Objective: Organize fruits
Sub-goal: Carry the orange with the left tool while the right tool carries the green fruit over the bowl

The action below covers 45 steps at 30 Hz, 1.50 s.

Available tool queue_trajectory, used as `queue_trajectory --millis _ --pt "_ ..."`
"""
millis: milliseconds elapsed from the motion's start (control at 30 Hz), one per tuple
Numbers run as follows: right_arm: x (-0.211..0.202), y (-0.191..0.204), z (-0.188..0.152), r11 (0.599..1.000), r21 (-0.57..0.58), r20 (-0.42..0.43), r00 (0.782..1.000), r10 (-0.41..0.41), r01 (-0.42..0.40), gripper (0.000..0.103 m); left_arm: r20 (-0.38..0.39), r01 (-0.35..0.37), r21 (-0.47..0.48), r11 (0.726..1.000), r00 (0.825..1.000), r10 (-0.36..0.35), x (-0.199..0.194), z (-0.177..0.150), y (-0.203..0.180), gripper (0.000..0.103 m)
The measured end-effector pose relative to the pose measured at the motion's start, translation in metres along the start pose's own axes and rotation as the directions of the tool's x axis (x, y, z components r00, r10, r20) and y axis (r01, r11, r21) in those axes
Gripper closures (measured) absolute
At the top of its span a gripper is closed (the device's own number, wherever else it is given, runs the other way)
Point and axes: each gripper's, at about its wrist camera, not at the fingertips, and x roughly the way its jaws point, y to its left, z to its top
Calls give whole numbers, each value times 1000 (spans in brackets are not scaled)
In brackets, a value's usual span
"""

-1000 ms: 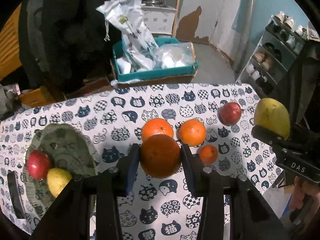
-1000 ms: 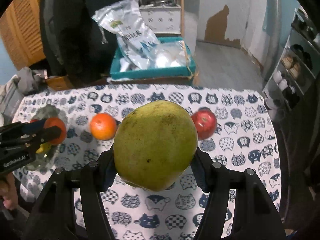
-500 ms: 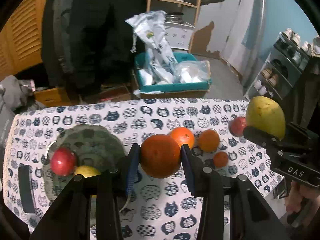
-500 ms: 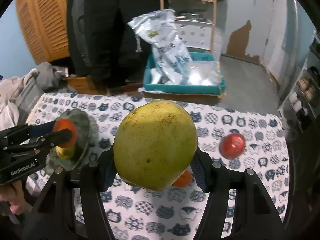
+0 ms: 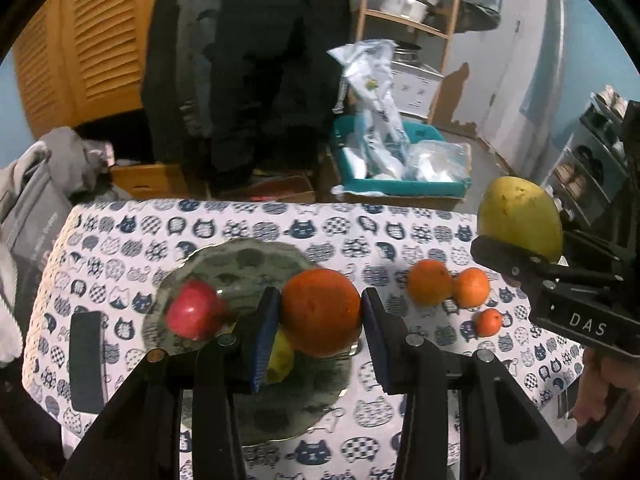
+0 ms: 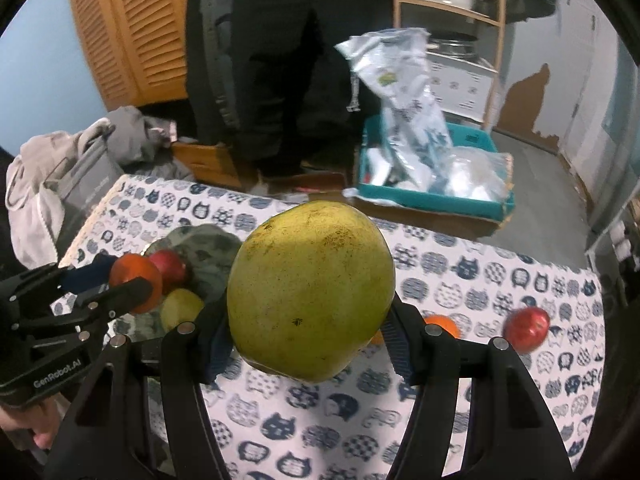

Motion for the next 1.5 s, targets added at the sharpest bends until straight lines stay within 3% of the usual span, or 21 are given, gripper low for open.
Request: queue_trajectory --millis 533,833,1500 --pt "70 76 15 994 -56 -100 991 83 -89 39 -59 -84 -120 989 995 78 17 -21 85 61" --pt "103 95 15 993 -54 -157 983 97 -107 39 -120 -125 -145 981 987 108 40 -33 109 61" --pt "155 116 2 991 -35 -253 961 116 -129 39 -231 -139 -219 966 969 88 82 -51 137 60"
